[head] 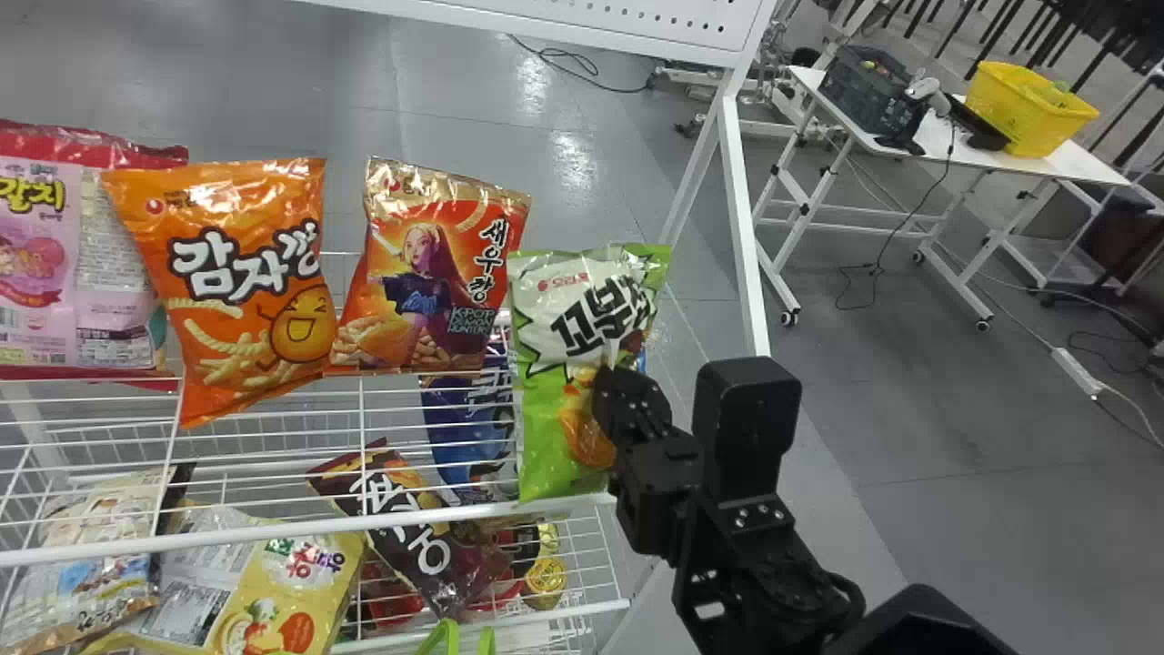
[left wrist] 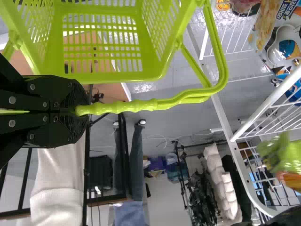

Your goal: Hold basket handle with left hand then pick Gkobukchip with right hand and place into basket

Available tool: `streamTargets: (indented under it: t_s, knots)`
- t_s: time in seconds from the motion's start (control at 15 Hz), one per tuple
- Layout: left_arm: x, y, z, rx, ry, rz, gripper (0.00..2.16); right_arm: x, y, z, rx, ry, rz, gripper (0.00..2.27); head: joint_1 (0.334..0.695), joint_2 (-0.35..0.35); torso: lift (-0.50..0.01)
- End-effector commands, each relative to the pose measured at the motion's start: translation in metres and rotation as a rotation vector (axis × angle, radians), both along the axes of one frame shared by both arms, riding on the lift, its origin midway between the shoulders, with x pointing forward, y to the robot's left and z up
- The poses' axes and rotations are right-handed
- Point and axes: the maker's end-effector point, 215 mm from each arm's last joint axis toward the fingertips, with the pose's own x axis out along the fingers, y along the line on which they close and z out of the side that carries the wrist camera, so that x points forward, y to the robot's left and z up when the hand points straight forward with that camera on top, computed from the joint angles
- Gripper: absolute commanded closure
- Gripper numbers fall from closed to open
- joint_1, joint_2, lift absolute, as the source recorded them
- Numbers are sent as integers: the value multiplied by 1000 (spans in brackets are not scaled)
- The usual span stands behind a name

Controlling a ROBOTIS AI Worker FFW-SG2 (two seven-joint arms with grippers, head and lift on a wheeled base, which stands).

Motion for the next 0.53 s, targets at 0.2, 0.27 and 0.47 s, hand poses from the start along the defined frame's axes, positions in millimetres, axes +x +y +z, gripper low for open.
streamTargets:
  t_s: [0.2,0.27,0.47]
  knots:
    - [-2,-1,4,-10,-3,0,2111,-73,-16,-38,-49,298,33,2003,695,-350,-31]
    - [-2,-1,4,-11,-3,1,2111,-80,-16,-38,-59,313,38,2003,695,-350,-31]
    - [0,0,6,-12,-8,3,2111,-127,-25,-65,-133,500,61,2003,695,-350,-31]
